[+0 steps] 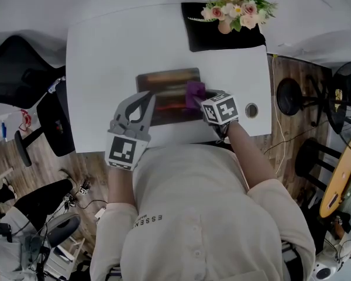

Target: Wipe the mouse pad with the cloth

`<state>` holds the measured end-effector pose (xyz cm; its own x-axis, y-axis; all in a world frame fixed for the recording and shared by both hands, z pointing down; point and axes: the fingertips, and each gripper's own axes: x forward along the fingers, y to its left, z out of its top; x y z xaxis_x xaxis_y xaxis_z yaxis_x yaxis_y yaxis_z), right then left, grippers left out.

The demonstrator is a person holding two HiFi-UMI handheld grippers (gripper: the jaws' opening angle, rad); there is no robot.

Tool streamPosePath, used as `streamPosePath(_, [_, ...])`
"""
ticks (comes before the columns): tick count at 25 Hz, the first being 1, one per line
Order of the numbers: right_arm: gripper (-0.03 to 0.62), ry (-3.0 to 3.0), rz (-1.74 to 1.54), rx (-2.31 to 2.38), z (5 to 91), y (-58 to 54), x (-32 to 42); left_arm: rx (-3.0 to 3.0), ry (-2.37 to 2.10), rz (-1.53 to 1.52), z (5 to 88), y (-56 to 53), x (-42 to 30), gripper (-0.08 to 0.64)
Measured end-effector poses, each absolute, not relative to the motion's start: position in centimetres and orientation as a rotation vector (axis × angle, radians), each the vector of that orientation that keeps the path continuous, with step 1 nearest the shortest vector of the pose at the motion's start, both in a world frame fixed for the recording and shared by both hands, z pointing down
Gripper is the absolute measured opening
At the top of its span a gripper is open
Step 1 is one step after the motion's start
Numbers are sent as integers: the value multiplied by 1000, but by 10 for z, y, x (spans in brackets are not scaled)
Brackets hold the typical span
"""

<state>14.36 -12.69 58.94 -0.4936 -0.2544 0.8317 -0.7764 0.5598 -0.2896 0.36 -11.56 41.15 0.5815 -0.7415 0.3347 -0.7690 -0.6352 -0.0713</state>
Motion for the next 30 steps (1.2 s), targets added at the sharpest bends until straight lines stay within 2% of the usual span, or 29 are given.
streamPosePath(10, [107,-1998,864,896,589,-127,193,2716,-1349,525,408,-92,26,2])
streamPosePath(15, [106,-2040,854,901,572,-126,189,2715,-1380,500,403,-89,19,2])
streamPosePath(20, [106,-2115,840,847,547,-115,152,2714,-1408,505,399,-90,-2,2])
streamPosePath(30, [106,-2171,884,637,545,-60,23,2639,-1409,526,402,-70,-82,2])
